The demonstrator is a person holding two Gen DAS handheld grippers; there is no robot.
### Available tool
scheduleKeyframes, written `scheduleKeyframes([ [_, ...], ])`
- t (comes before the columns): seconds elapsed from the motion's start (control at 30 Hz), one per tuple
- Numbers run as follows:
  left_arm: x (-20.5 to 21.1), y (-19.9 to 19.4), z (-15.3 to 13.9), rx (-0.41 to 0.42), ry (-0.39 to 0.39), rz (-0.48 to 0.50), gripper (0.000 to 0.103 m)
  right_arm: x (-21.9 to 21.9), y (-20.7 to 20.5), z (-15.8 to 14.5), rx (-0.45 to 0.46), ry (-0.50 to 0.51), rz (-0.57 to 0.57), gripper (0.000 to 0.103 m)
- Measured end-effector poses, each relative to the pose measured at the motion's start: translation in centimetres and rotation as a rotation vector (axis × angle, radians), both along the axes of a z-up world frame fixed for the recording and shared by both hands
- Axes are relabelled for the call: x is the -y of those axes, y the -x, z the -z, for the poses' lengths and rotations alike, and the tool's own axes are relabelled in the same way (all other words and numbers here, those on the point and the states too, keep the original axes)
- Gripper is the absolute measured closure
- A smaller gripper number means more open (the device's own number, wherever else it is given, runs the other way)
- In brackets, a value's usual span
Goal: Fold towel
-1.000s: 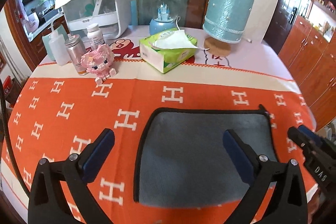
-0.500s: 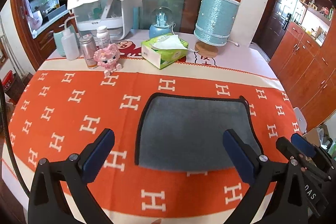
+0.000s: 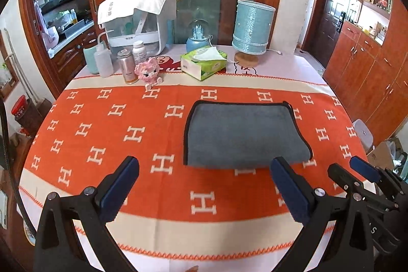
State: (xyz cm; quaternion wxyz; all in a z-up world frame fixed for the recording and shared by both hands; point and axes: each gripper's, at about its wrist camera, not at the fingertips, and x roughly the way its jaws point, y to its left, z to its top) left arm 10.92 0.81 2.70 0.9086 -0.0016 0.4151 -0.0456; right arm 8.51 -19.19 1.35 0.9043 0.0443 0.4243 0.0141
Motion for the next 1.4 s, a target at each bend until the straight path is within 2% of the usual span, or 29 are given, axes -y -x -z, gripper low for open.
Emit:
scheduleKeyframes([
  [0.13,-0.8,2.5,0.0,0.013,-0.007,-0.004,0.001,-0.4,2.0,-0.3,0.002,-0.011,-0.003,0.048],
  [0.4,-1.6,6.3,1.2,-0.019,0.017,0.007,0.001,-1.0,5.3,0.2,-0.02,-0.034,-0.007,0.048],
  [0.63,-1.0,9.0,2.4,-0.043,0.007,0.043,0.001,-1.6,7.8,0.9,-0.035,-0.045,-0.013,0.048],
  [0.83,-0.5,10.2,3.5,-0.087,0.018,0.067,0.001,-2.1,9.6,1.2,-0.034,-0.038,-0.006,0.048],
  [1.17,-0.2,11.5,3.9,-0.096,0.013,0.075,0.001,-2.5,11.5,1.3,-0.044,-0.009,0.017,0.048],
  [1.4,0.1,12.1,4.0,-0.096,0.0,0.079,0.001,-1.6,12.0,1.6,-0.061,-0.037,0.053,0.048],
])
